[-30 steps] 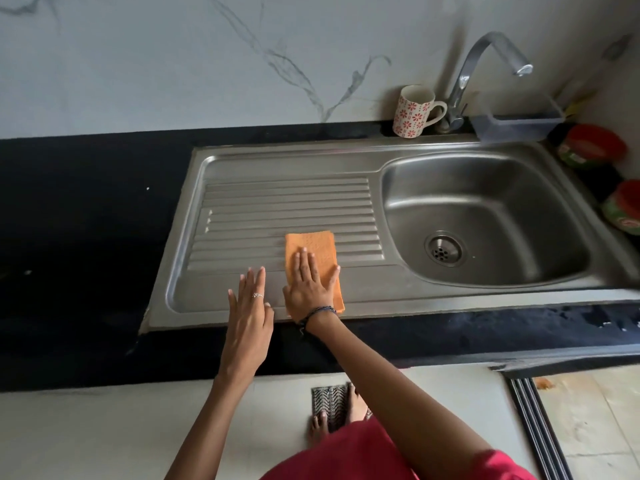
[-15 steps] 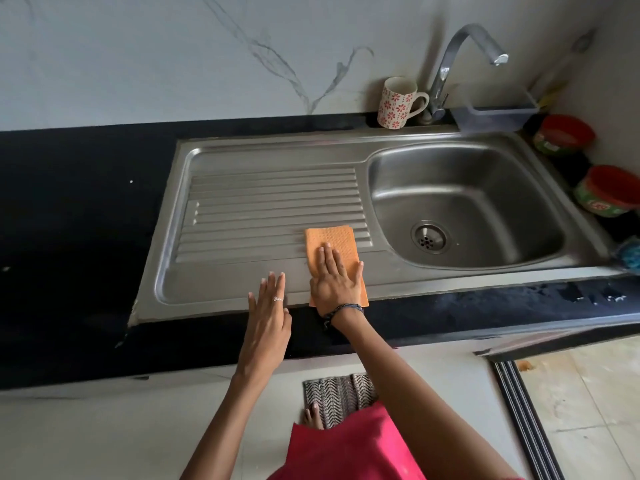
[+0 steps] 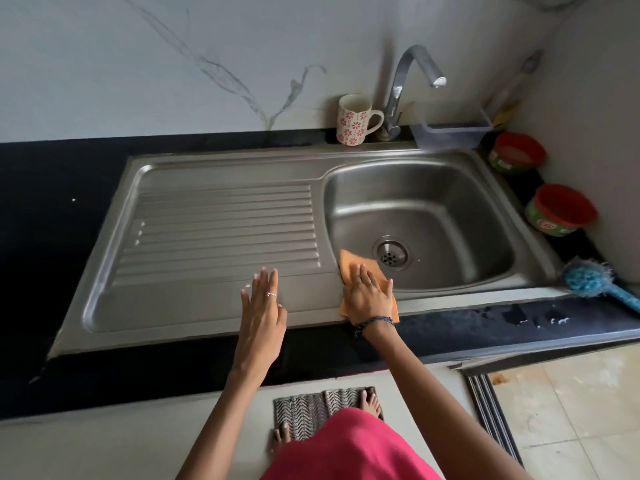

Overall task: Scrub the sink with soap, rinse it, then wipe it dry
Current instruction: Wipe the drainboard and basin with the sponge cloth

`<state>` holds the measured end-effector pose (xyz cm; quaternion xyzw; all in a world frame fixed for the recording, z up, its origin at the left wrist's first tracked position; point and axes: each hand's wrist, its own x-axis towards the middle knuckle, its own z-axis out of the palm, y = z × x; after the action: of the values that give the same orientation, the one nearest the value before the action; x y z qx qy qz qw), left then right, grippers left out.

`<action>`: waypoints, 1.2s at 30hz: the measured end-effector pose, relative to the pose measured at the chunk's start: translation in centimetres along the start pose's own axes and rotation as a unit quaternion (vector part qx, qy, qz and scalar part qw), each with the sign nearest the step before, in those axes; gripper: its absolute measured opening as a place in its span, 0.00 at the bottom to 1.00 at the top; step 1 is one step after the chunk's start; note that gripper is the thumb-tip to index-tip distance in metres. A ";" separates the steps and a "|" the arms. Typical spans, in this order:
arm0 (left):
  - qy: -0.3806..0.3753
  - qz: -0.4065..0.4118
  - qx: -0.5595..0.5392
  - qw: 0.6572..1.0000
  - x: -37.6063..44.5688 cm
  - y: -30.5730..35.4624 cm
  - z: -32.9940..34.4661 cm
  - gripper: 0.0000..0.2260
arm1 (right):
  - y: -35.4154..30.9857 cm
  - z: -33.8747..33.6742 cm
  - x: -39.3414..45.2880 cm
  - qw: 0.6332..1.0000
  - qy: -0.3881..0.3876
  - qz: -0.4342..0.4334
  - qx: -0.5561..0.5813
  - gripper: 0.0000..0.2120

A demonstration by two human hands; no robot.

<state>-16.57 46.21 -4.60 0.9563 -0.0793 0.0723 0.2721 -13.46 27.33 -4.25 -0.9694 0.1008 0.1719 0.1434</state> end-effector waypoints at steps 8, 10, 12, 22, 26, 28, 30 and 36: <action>0.064 -0.104 0.009 0.992 -0.3 1.5 -0.7 0.25 | -1.3 -4.3 2.2 0.957 0.060 -0.131 0.252 0.24; 0.080 -0.143 0.013 0.986 -0.9 1.3 -1.2 0.26 | -4.7 -4.7 2.9 0.916 0.045 -0.274 0.289 0.33; 0.094 -0.177 0.007 0.980 -1.7 1.4 -1.6 0.29 | -8.2 -4.0 4.2 0.894 -0.001 -0.400 0.201 0.33; 0.148 -0.260 0.007 0.954 -4.0 3.5 -1.5 0.31 | -9.4 1.1 5.3 0.824 -0.102 -0.547 -0.107 0.21; 0.136 -0.245 0.011 0.960 -3.6 4.4 -0.3 0.30 | -4.9 0.1 6.1 0.815 -0.109 -0.562 -0.092 0.21; 0.124 -0.232 0.012 0.965 -2.8 5.0 0.4 0.30 | -2.4 -0.7 6.6 0.817 -0.108 -0.560 -0.082 0.21; 0.111 -0.218 0.008 0.970 -1.9 5.6 1.4 0.32 | 0.1 -1.4 7.1 0.826 -0.108 -0.550 -0.053 0.21; 0.080 -0.175 -0.003 0.981 -0.1 7.2 4.0 0.31 | 6.7 -3.1 8.3 0.861 -0.161 -0.468 0.118 0.18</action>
<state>-17.63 38.01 -4.30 0.9455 0.1115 0.0996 0.2893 -6.54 18.85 -6.14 -0.8368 -0.3701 0.2251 0.3349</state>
